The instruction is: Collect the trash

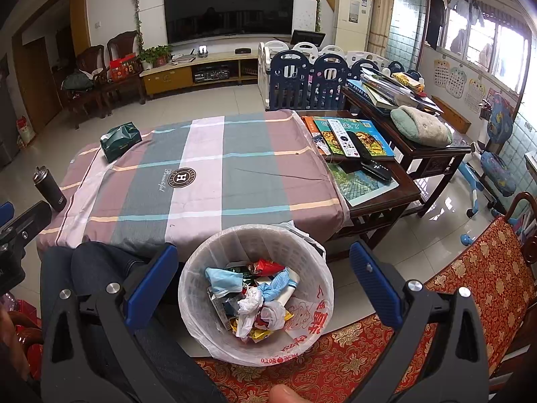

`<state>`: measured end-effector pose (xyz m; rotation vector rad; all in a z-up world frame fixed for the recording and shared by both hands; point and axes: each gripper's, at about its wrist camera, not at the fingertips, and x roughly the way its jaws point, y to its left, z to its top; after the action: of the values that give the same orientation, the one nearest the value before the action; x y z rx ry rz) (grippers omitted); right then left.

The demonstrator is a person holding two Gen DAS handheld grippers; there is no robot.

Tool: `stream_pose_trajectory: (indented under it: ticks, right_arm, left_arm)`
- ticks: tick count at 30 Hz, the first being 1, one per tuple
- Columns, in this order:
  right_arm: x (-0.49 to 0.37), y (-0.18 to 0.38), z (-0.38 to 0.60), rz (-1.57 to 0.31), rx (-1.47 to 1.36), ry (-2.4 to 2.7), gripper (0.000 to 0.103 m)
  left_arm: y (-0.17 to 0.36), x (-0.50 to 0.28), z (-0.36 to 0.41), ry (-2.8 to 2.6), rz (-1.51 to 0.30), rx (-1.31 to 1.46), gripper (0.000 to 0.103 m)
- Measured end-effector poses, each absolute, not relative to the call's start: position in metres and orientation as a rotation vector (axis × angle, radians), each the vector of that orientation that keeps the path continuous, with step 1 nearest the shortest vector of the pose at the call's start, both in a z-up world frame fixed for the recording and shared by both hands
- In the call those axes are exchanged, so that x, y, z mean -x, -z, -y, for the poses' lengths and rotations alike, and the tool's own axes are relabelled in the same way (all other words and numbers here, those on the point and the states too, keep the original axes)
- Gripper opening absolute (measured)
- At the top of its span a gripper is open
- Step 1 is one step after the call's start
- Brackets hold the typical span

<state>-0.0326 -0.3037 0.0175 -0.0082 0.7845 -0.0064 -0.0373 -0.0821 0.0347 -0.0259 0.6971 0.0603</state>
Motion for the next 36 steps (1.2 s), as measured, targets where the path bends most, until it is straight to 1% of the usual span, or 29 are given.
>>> stream_pose_trajectory:
  ticks: [21, 28, 36]
  right_arm:
    - [0.032, -0.017, 0.305, -0.788, 0.007, 0.008, 0.1]
    - [0.032, -0.017, 0.306, -0.788, 0.006, 0.008, 0.1]
    - [0.032, -0.012, 0.307, -0.795, 0.0, 0.02, 0.1]
  left_arm:
    - [-0.031, 0.038, 0.084, -0.044, -0.711, 0.037, 0.1]
    - [-0.029, 0.039, 0.088, -0.069, -0.685, 0.004, 0.1]
    - [-0.023, 0.031, 0.082, -0.075, -0.706, 0.012, 0.1]
